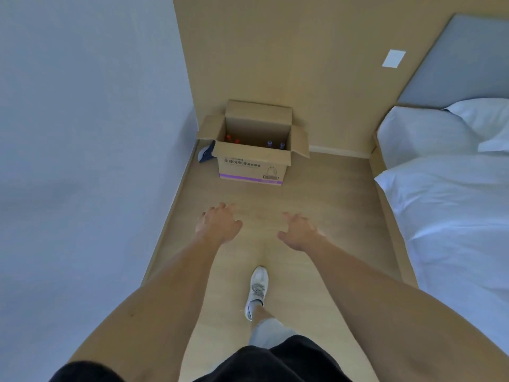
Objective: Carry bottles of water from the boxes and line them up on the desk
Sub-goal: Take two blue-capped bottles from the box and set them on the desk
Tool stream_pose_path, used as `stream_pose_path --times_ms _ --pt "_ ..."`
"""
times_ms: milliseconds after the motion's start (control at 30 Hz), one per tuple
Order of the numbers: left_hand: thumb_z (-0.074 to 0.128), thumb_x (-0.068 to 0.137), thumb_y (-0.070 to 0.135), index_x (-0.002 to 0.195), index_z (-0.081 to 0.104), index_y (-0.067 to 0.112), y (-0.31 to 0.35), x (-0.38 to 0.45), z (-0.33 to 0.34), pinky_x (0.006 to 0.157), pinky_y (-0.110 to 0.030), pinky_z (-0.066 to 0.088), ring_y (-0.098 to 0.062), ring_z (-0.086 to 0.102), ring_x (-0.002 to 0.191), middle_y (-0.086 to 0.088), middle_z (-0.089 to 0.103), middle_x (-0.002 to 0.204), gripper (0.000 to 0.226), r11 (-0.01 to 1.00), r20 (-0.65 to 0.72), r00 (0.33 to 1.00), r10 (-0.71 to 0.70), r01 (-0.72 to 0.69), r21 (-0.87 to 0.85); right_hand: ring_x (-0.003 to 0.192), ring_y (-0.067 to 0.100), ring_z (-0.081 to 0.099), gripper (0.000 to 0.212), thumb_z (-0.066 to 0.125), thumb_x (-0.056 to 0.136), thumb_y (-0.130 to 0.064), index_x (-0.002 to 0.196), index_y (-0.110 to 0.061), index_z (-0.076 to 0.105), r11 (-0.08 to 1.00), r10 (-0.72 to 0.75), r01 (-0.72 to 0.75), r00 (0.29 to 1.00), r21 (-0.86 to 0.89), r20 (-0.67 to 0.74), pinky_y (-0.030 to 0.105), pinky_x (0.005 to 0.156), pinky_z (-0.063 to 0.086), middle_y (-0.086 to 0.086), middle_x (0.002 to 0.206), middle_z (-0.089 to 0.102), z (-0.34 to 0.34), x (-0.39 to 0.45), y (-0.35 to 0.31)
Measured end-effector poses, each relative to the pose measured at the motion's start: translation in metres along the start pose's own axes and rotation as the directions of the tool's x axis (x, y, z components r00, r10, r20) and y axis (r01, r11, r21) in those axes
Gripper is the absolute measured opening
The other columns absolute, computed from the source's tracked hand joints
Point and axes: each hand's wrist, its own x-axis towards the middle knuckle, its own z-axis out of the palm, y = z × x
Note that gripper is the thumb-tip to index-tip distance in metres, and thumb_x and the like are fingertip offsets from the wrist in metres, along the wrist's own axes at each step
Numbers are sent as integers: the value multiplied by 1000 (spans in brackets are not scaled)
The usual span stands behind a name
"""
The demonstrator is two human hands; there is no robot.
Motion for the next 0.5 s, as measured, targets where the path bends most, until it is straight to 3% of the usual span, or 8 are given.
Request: stream_pose_path --times_ms 133,300,500 --pt "44 99 40 148 39 25 -16 90 -32 99 -43 42 -31 49 125 -6 49 142 51 999 -11 1000 -17 17 35 135 34 42 64 50 95 -42 154 -30 28 999 -33 32 999 35 3 43 108 41 14 148 40 -35 89 -14" --pt "46 96 38 137 47 23 -26 193 -87 81 -38 37 -29 54 114 -6 56 130 43 998 -57 997 -55 56 25 138 34 39 65 52 94 -46 153 -31 28 996 -38 34 998 88 44 46 110 39 12 152 38 -97 190 -25" --pt "46 96 36 138 47 25 -15 293 -131 82 -38 38 -31 55 114 -7 55 131 43 999 -54 998 -41 41 6 128 34 48 62 53 94 -49 150 -32 33 994 -30 27 999 106 20 47 103 46 11 145 44 -161 275 -25"
